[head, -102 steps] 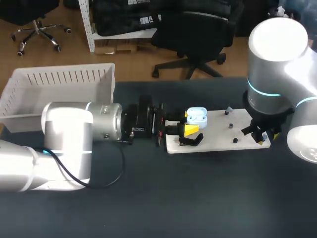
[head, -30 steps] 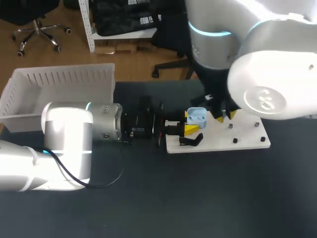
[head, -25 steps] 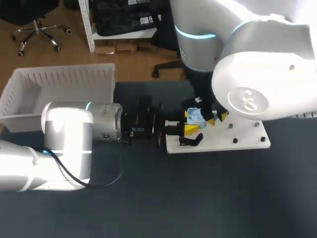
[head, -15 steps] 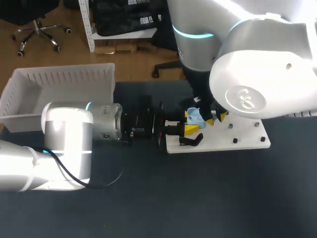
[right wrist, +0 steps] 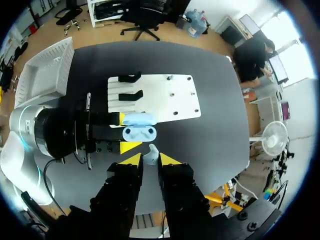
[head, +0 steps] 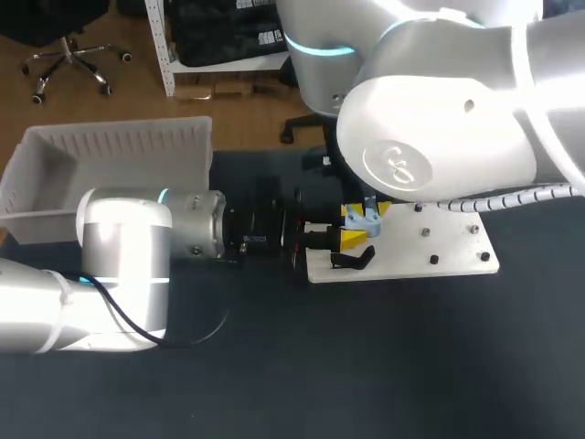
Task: Pick up each earbud case from the left stands, insert the matching earbuds, close the lid, and place the case in the box.
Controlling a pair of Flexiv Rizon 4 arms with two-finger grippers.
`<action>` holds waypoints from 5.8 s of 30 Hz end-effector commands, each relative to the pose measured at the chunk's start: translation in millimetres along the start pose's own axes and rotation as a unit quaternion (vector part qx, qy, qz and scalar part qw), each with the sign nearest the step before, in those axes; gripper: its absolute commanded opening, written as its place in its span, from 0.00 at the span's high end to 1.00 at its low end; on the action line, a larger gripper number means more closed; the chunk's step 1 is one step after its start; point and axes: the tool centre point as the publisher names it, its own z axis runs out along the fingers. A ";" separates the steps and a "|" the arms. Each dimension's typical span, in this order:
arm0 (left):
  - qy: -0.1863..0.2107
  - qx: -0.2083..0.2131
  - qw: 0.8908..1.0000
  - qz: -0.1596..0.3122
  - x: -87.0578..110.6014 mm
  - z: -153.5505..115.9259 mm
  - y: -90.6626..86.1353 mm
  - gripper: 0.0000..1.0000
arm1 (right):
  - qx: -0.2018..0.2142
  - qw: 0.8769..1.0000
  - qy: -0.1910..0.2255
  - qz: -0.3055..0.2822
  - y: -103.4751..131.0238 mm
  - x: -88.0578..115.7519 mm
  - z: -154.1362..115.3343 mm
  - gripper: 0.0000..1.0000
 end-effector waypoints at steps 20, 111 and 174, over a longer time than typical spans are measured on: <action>-0.002 -0.002 1.000 0.002 1.0 0.1 -0.8 1.00 | -0.031 0.992 0.048 0.111 -5.3 -6.9 5.5 1.00; -0.002 -0.002 1.000 0.002 1.0 0.1 -0.8 1.00 | -0.009 0.950 0.074 0.302 17.4 -20.2 19.2 1.00; -0.002 -0.002 1.000 0.002 1.0 0.1 -0.8 1.00 | -0.049 0.942 0.106 0.316 -0.7 -13.4 16.8 0.58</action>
